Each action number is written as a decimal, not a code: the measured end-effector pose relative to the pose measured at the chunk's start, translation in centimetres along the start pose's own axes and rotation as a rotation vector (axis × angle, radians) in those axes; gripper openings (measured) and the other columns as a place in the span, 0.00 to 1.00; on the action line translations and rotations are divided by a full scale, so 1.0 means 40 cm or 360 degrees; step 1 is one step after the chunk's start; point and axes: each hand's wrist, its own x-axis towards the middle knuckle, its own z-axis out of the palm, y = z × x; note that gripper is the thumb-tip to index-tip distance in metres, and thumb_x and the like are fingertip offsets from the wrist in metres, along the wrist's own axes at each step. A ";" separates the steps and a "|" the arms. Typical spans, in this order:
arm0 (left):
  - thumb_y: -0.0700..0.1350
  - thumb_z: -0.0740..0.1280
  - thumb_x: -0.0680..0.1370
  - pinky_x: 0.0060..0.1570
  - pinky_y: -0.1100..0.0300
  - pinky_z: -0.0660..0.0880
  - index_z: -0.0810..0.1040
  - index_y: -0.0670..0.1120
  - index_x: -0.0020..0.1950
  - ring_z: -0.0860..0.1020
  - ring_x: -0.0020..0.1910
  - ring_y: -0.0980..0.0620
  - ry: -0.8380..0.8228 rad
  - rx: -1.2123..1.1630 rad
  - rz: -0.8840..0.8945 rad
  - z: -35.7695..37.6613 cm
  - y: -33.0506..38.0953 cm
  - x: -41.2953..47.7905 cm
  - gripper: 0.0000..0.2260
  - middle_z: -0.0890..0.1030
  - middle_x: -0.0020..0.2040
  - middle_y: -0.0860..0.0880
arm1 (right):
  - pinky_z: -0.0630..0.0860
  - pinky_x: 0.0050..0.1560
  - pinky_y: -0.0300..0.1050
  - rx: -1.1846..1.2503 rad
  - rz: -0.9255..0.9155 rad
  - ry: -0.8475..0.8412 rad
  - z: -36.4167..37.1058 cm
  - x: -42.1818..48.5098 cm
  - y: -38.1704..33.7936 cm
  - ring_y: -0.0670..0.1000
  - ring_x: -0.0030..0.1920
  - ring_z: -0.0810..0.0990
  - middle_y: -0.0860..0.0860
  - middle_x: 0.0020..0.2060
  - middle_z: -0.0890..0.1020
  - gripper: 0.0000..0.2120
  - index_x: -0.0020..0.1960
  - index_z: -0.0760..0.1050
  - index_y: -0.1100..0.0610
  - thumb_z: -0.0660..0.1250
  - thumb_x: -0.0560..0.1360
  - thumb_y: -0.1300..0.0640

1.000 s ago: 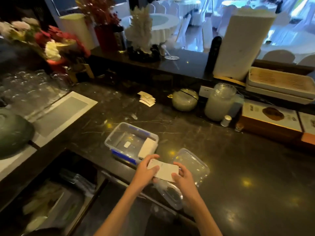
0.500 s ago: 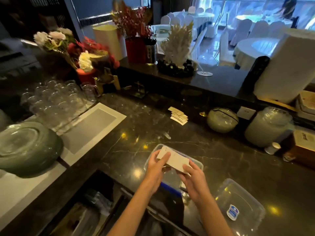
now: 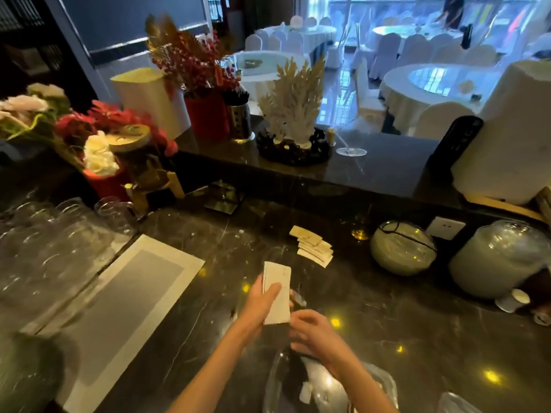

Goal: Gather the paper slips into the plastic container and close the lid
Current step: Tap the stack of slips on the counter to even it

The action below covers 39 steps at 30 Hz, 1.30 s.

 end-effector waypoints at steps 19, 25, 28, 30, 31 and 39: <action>0.51 0.68 0.79 0.76 0.46 0.60 0.56 0.48 0.80 0.60 0.78 0.43 -0.1048 0.2248 0.0112 0.112 0.233 0.908 0.34 0.60 0.80 0.44 | 0.79 0.61 0.51 0.0505 0.0281 0.0829 -0.132 0.546 -0.222 0.58 0.60 0.81 0.61 0.53 0.82 0.10 0.61 0.75 0.63 0.61 0.81 0.62; 0.57 0.64 0.79 0.73 0.44 0.60 0.60 0.48 0.79 0.58 0.77 0.40 -0.1402 0.2813 0.0101 0.203 0.164 1.047 0.32 0.59 0.79 0.43 | 0.72 0.69 0.55 0.0926 0.0408 0.0915 -0.140 0.692 -0.206 0.60 0.67 0.76 0.63 0.65 0.78 0.16 0.68 0.71 0.67 0.57 0.83 0.63; 0.57 0.64 0.78 0.73 0.42 0.58 0.62 0.48 0.78 0.56 0.77 0.38 -0.1402 0.2900 0.0177 0.213 0.118 1.068 0.31 0.58 0.78 0.41 | 0.73 0.68 0.56 0.1069 0.0438 0.0943 -0.147 0.720 -0.191 0.62 0.66 0.77 0.64 0.64 0.78 0.09 0.55 0.76 0.66 0.58 0.82 0.64; 0.57 0.64 0.78 0.73 0.40 0.57 0.62 0.49 0.78 0.57 0.76 0.38 -0.1383 0.2864 0.0244 0.214 0.090 1.066 0.30 0.60 0.77 0.41 | 0.72 0.69 0.56 0.1123 0.0446 0.0923 -0.148 0.730 -0.187 0.62 0.67 0.76 0.65 0.65 0.78 0.09 0.56 0.75 0.67 0.58 0.81 0.66; 0.57 0.64 0.78 0.73 0.40 0.56 0.61 0.50 0.78 0.58 0.76 0.38 -0.1393 0.2814 0.0246 0.215 0.077 1.062 0.30 0.61 0.77 0.41 | 0.72 0.70 0.55 0.1147 0.0439 0.0920 -0.147 0.735 -0.184 0.62 0.67 0.76 0.65 0.65 0.77 0.12 0.61 0.74 0.68 0.58 0.81 0.67; 0.49 0.69 0.77 0.70 0.42 0.66 0.56 0.49 0.77 0.64 0.74 0.39 -0.1275 0.2258 -0.0030 0.225 0.008 0.975 0.33 0.66 0.75 0.42 | 0.77 0.56 0.49 0.1347 0.0391 0.0852 -0.138 0.732 -0.193 0.59 0.58 0.79 0.60 0.51 0.81 0.08 0.55 0.76 0.63 0.60 0.80 0.66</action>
